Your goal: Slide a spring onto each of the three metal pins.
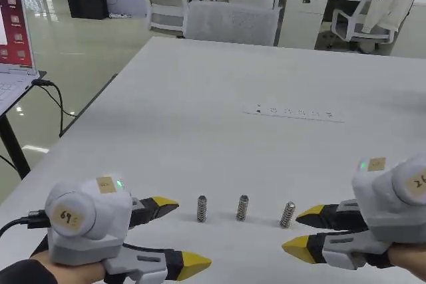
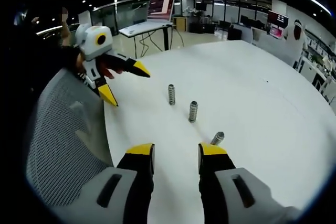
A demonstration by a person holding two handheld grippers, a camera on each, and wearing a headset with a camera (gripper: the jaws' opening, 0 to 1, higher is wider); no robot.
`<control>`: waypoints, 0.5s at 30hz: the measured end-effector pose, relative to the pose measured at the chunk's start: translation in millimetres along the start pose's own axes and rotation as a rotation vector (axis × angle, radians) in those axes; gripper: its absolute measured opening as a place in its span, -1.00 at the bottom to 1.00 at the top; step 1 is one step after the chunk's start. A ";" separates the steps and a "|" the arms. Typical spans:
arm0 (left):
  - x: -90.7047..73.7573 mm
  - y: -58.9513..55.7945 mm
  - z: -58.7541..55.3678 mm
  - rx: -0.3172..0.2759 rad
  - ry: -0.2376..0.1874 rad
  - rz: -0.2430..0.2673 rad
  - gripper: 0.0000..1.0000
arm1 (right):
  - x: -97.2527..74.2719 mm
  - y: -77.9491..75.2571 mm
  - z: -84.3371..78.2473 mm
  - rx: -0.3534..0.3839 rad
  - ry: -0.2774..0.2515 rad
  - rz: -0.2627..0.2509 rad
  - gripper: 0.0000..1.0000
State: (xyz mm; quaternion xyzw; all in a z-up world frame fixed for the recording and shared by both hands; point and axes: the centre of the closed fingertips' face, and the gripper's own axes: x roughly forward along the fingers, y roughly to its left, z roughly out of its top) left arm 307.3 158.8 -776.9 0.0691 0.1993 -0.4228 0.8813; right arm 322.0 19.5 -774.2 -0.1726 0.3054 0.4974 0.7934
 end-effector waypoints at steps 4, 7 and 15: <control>-0.1 0.2 -0.6 -0.004 0.001 0.002 0.21 | -4.0 -9.9 -6.5 0.010 -0.024 -0.029 -0.25; 0.0 0.0 -0.7 -0.009 0.001 0.004 0.21 | -5.5 -14.4 -10.1 0.013 -0.033 -0.041 -0.18; 0.0 0.2 -2.3 -0.023 0.003 0.011 0.24 | -5.3 -17.6 -12.4 0.025 -0.080 -0.044 0.04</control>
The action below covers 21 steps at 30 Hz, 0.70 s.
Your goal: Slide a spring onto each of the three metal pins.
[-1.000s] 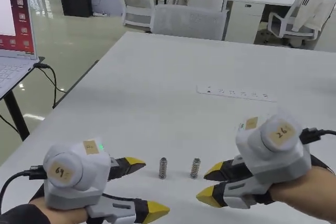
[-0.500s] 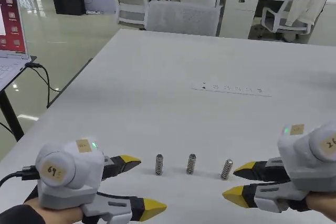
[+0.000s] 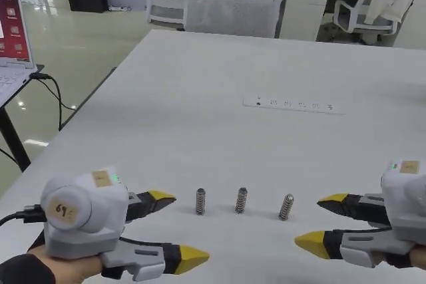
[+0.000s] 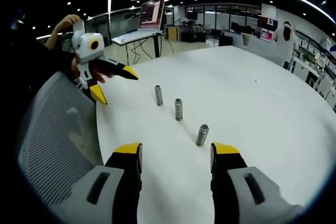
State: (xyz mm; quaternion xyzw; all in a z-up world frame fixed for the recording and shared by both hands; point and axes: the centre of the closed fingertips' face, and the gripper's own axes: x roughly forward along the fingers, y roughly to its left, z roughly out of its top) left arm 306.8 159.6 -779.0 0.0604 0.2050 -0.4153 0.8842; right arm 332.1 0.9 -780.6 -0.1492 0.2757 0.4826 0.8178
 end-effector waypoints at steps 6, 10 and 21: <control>-0.5 3.1 -1.1 -0.015 -0.001 0.009 0.29 | 1.7 -3.5 -1.9 -0.006 -0.023 -0.006 0.26; 0.0 4.3 -2.5 -0.024 0.004 0.011 0.33 | 3.2 -6.5 -5.8 0.002 -0.018 -0.005 0.36; 2.7 6.7 -8.8 -0.051 0.032 0.013 0.43 | 10.9 -8.7 -8.2 0.010 -0.029 0.010 0.45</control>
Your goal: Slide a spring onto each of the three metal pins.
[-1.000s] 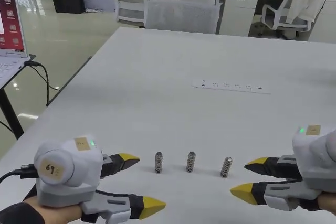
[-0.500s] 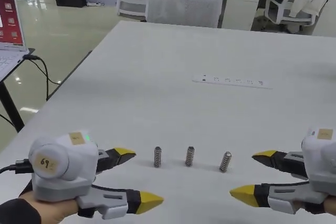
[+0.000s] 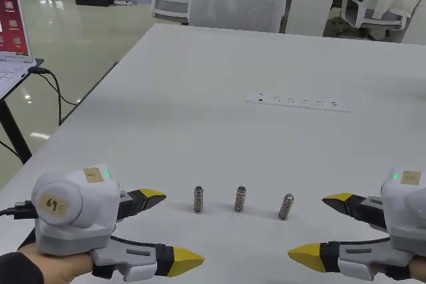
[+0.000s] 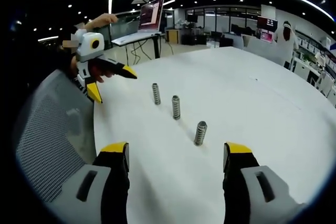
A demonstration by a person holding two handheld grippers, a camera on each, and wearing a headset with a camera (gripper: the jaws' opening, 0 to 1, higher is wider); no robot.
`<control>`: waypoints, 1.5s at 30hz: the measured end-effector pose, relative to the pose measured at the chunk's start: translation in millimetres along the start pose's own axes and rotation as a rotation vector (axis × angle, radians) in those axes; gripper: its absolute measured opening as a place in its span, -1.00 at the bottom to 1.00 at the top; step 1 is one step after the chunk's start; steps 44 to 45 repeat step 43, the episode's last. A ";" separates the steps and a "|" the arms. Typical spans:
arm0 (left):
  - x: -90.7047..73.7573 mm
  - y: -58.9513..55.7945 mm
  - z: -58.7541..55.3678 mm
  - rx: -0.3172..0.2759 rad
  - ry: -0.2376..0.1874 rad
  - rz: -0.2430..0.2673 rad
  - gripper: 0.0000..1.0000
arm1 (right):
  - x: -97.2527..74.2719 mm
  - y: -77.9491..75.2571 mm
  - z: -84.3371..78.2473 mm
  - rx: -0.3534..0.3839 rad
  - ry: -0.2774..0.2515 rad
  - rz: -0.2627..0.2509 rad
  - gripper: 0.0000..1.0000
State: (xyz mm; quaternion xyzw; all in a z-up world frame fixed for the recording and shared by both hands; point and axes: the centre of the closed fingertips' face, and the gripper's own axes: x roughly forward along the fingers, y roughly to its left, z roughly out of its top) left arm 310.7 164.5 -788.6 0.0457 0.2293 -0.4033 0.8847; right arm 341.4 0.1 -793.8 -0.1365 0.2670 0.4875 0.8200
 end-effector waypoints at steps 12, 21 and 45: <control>1.4 -0.3 -2.1 -0.013 0.008 -0.003 0.45 | 3.0 7.5 -12.5 -0.010 -0.025 0.005 0.50; 1.5 -1.0 -2.1 -0.010 0.009 -0.004 0.45 | 4.1 7.0 -10.4 -0.012 -0.062 -0.030 0.52; 0.3 -1.6 -2.5 -0.006 0.007 -0.009 0.44 | 7.0 13.5 -15.9 -0.013 -0.048 -0.046 0.54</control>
